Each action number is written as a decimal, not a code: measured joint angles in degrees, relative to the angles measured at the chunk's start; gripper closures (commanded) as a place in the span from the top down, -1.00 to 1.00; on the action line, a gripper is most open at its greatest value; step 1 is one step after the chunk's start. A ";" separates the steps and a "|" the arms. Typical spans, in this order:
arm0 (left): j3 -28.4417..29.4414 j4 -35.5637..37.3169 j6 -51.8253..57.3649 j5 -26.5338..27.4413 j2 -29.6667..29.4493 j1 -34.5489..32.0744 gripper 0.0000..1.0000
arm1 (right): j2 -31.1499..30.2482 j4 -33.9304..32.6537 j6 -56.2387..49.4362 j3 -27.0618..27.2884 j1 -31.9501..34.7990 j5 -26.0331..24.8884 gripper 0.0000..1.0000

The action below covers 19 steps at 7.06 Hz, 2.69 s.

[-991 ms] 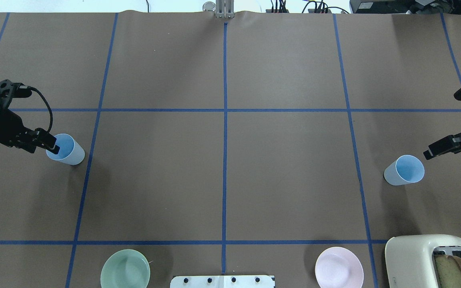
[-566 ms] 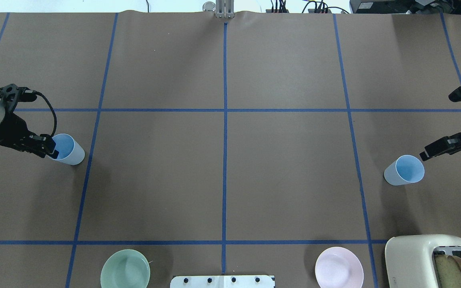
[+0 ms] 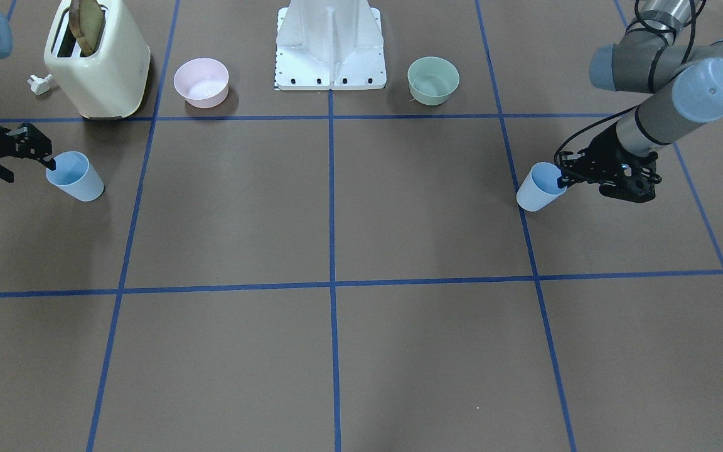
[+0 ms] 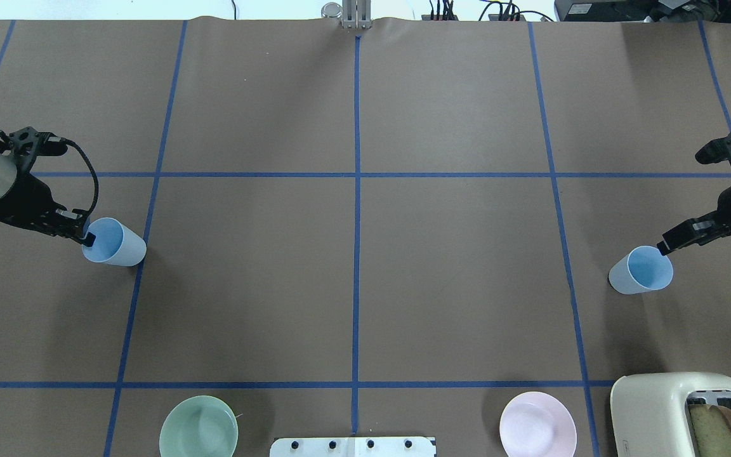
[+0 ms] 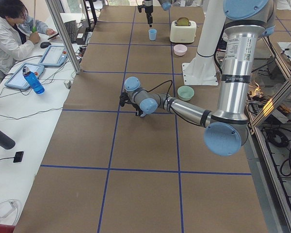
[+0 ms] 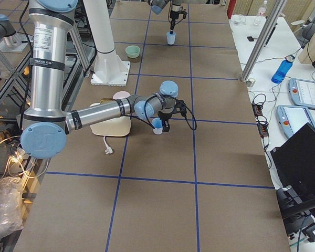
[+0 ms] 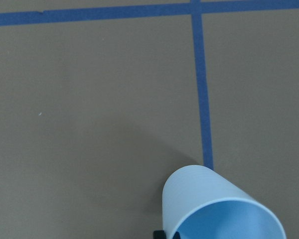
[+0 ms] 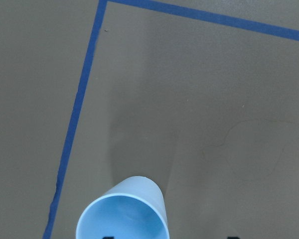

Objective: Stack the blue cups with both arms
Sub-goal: 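Carry the left cup to the table centre while the right gripper lifts its cup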

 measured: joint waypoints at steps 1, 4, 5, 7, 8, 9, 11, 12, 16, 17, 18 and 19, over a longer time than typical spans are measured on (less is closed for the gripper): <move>-0.05 1.02 -0.16 -0.07 -1.86 0.00 -1.00 | 0.12 -0.02 0.02 -0.20 -0.24 -0.23 0.59; 0.55 11.12 -4.53 0.17 -13.27 0.23 -1.00 | 0.66 -0.05 0.16 -1.00 -0.82 -0.35 0.55; 1.46 12.24 -7.38 0.27 -16.43 0.93 -1.00 | 0.86 -0.09 0.17 -1.35 -0.99 -0.39 0.55; 3.66 12.73 -13.64 0.89 -21.82 4.06 -1.00 | 0.80 -0.11 0.17 -1.65 -1.39 -0.48 0.52; 4.89 12.75 -16.13 2.18 -24.19 5.80 -1.00 | 0.64 -0.12 0.19 -1.68 -1.73 -0.62 0.49; 6.20 12.72 -17.96 3.54 -26.27 7.26 -1.00 | 0.43 -0.12 0.23 -1.71 -2.20 -0.92 0.36; 9.95 12.48 -21.54 4.67 -31.20 9.39 -1.00 | 0.20 -0.12 0.28 -1.71 -3.06 -1.25 -0.03; 11.14 12.31 -22.93 5.33 -32.91 10.33 -1.00 | 0.12 -0.07 0.83 -1.71 -3.54 -1.33 -0.17; 12.59 12.10 -24.54 6.27 -35.45 11.56 -1.00 | 0.01 0.37 2.78 -1.71 -5.70 -2.81 -0.68; 12.70 12.14 -24.67 6.30 -35.80 11.59 -1.00 | 0.02 0.39 2.80 -1.71 -5.74 -2.88 -0.75; 13.09 12.16 -24.82 6.34 -36.29 11.62 -1.00 | 0.09 0.40 2.77 -1.71 -5.76 -2.97 -0.78; 13.79 12.17 -24.91 6.64 -37.00 11.81 -1.00 | 0.19 0.41 2.61 -1.73 -5.78 -3.12 -0.79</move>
